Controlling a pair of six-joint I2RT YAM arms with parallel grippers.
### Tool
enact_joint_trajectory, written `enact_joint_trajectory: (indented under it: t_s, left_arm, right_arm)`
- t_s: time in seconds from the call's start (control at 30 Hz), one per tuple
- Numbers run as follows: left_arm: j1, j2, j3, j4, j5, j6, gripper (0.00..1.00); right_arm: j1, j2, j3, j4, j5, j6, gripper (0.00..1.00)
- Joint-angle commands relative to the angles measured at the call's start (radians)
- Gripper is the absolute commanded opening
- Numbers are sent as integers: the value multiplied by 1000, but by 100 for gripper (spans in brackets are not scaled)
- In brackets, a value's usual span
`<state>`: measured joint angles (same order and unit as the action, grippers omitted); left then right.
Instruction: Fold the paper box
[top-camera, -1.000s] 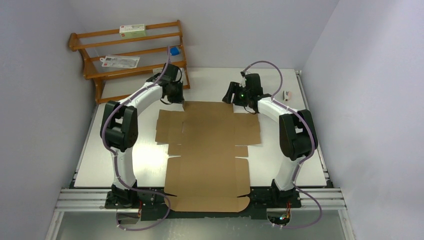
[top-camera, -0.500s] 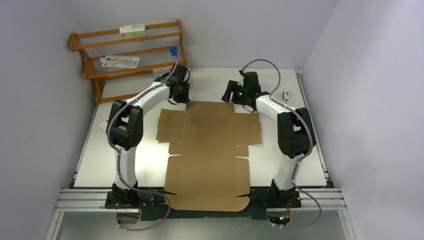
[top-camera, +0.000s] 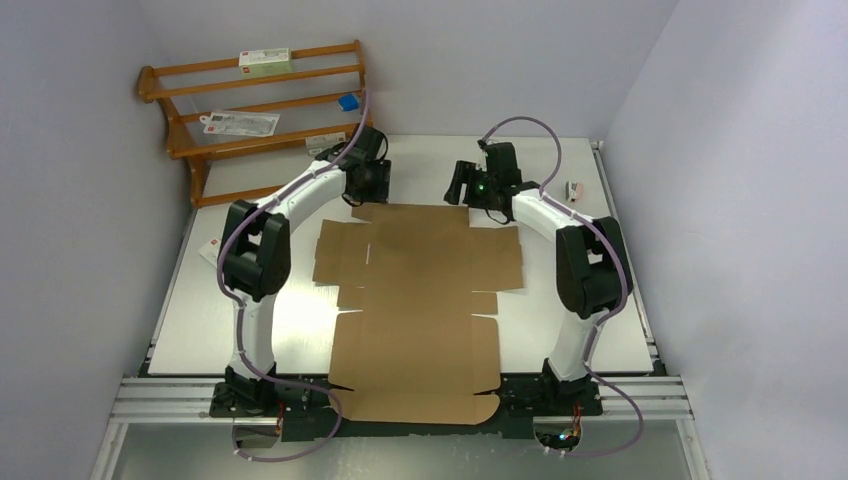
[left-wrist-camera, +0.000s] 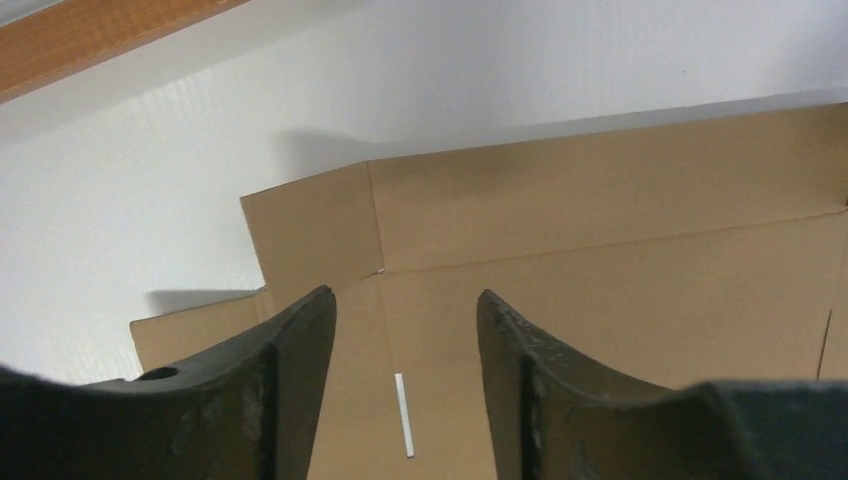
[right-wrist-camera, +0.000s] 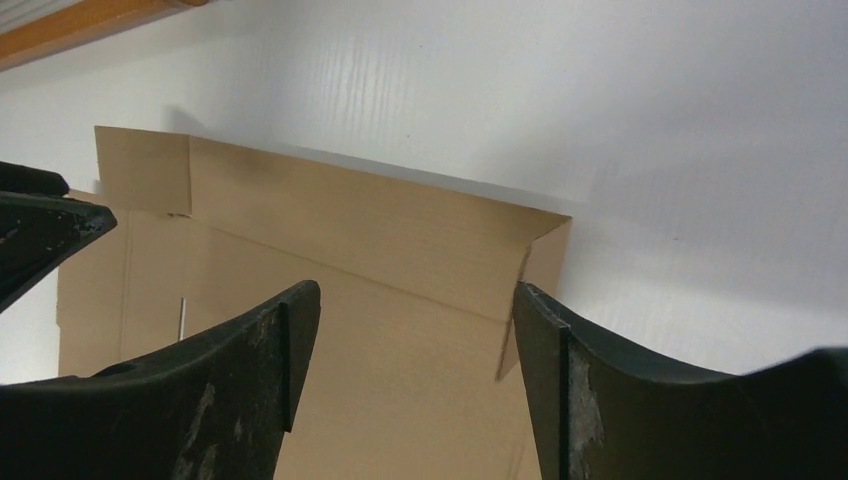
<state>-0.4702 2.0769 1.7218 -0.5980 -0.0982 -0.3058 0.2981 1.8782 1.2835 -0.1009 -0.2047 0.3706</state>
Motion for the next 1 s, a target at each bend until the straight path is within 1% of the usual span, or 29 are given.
enact_joint_trajectory:
  t_s: [0.0, 0.13, 0.23, 0.27, 0.5, 0.7, 0.83, 0.97]
  left_arm:
    - [30, -110, -9, -35, -43, 6, 62]
    - [55, -216, -106, -24, -8, -5, 70]
    - [78, -317, -217, -10, 51, -23, 74]
    - [87, -350, -275, -2, 74, -30, 74]
    - [152, -570, -588, 46, 173, -63, 76]
    - [170, -736, -779, 60, 239, -99, 76]
    - [170, -799, -896, 87, 280, -136, 76]
    - [170, -808, -962, 113, 299, -151, 75]
  right_arm:
    - [-11, -105, 3, -43, 48, -42, 76]
    - [-28, -206, -69, -53, 60, -47, 79]
    - [-43, -288, -146, -51, 53, -44, 81]
    - [-45, -316, -182, -55, 54, -43, 81]
    - [-52, -512, -367, -89, 54, -38, 83]
    - [-51, -675, -527, -124, 22, 0, 83]
    - [-52, -766, -639, -157, 49, 32, 83]
    - [-51, -818, -717, -174, 39, 71, 83]
